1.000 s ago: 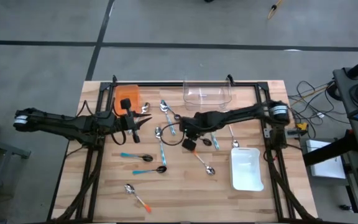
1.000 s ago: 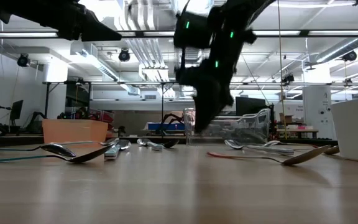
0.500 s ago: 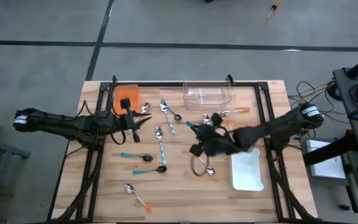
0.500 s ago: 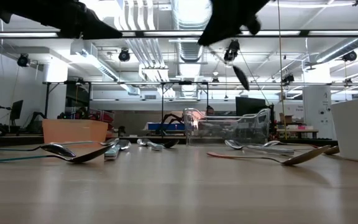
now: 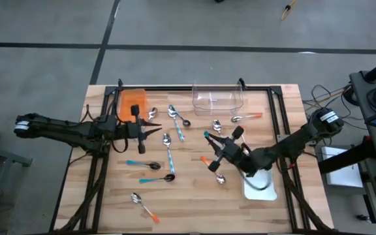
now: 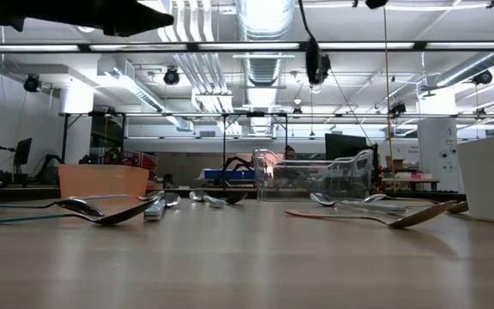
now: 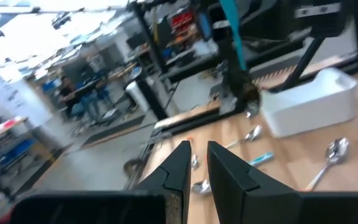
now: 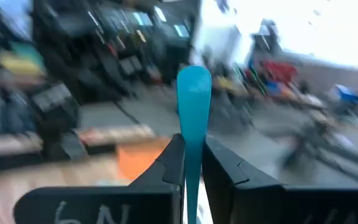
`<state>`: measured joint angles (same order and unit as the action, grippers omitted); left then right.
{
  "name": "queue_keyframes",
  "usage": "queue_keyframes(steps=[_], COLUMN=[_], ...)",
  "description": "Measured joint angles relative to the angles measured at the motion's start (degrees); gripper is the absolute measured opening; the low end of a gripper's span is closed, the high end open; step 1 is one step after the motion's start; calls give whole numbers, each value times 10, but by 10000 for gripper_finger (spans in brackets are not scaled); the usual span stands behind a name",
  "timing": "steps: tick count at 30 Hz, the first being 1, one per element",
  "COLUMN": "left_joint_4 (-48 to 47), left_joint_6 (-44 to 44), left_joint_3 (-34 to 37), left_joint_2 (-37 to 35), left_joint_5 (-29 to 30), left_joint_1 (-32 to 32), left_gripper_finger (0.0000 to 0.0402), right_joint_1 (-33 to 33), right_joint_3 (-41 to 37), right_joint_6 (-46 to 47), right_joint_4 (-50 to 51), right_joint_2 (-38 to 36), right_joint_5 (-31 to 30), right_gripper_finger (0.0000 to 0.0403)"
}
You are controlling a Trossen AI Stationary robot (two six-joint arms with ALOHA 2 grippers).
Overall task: Sort silverware by color (type)
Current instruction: Put the blue spoon into the white bin
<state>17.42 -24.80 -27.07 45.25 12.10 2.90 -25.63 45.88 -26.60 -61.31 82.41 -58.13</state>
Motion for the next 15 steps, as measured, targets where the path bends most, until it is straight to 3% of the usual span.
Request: queue_keyframes(steps=[4,6,8,15], left_joint_4=[34,37,37,38], left_joint_6=[0,-1,-2,-12], left_joint_3=[0,0,0,0], left_joint_2=[11,15,20,29], left_joint_5=[-56,-72,-72,-69], left_joint_1=[0,0,0,0], left_gripper_finger=[36,36,36,36], right_joint_1=[1,-5,-13,-87], right_joint_3=[-29,-32,-32,-32], right_joint_6=[-85,-115,-124,-141], right_joint_4=[-145,-168,-169,-166], right_joint_2=[-2,-2,-10,-40], right_joint_5=[154,161,109,-192], right_gripper_finger=[23,23,23,23])
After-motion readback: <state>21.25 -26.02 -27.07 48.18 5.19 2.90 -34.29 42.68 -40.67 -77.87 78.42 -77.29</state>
